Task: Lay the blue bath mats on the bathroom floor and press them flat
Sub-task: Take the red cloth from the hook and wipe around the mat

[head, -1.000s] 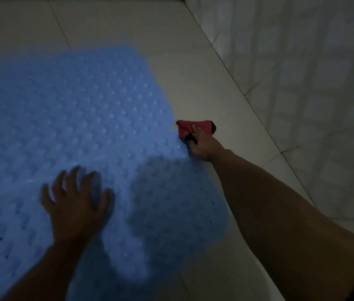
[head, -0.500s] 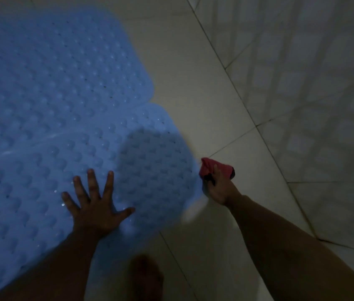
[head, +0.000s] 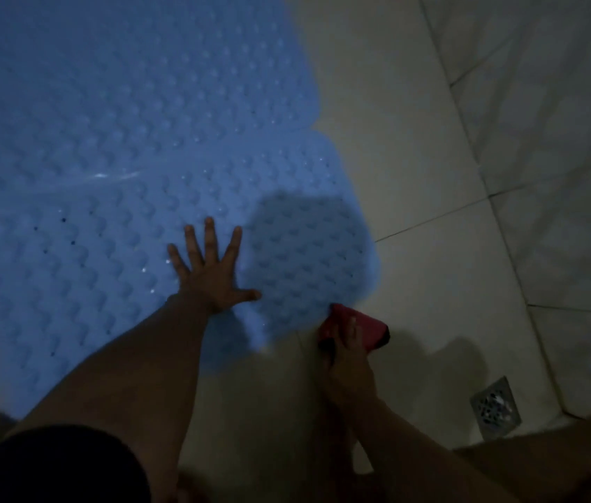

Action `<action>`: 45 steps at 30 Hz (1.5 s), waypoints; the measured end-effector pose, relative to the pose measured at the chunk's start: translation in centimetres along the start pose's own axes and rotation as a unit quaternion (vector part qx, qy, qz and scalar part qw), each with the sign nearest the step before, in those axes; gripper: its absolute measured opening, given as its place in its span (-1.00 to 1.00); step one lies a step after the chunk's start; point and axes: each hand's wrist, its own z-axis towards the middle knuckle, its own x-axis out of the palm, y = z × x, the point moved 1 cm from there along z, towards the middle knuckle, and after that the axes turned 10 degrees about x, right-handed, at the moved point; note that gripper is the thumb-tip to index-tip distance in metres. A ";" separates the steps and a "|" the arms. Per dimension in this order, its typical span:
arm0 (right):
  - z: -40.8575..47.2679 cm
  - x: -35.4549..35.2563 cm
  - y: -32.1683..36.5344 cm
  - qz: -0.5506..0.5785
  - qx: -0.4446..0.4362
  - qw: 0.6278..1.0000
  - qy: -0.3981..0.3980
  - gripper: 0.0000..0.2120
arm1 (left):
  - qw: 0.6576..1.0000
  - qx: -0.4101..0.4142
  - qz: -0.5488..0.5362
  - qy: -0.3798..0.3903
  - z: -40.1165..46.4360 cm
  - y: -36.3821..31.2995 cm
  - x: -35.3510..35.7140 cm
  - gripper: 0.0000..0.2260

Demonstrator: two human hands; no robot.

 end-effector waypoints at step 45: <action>-15.6 19.4 24.6 -0.548 -0.663 0.494 0.129 -0.37 | 0.533 -0.601 -0.347 -0.485 -36.4 7.4 16.4 -0.59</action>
